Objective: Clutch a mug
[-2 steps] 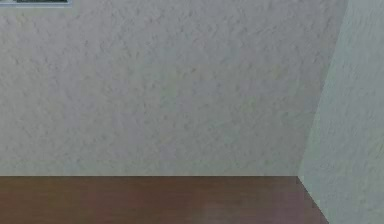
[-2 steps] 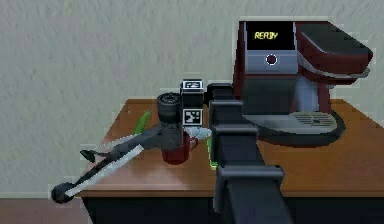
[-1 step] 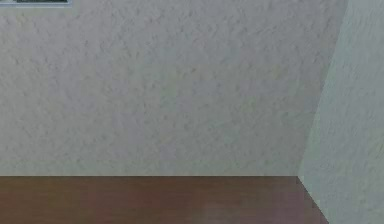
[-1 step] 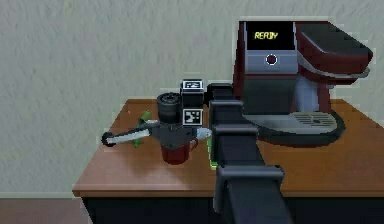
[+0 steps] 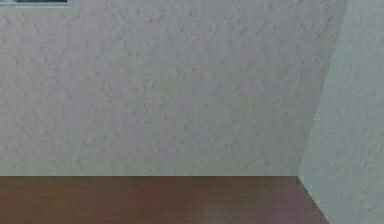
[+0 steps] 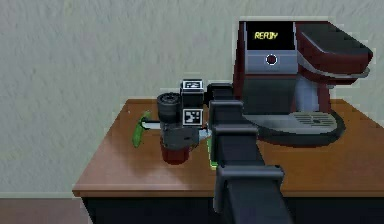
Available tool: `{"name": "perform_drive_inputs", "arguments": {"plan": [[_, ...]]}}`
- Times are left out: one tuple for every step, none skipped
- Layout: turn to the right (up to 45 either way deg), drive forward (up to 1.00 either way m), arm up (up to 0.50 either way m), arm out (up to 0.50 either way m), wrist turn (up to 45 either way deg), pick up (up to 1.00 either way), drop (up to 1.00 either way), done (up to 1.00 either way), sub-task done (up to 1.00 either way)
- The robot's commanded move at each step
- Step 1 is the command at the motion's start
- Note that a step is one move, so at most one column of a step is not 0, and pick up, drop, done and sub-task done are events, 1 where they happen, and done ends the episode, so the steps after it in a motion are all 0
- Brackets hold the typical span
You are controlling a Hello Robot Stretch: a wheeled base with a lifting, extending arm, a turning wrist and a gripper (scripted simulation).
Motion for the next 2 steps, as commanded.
{"name": "perform_drive_inputs", "arguments": {"plan": [[0.0,0.0,-0.16,0.0,0.0,0.0,0.0,0.0,0.0],[0.0,0.0,0.0,0.0,0.0,1.0,0.0,0.0,0.0]]}}
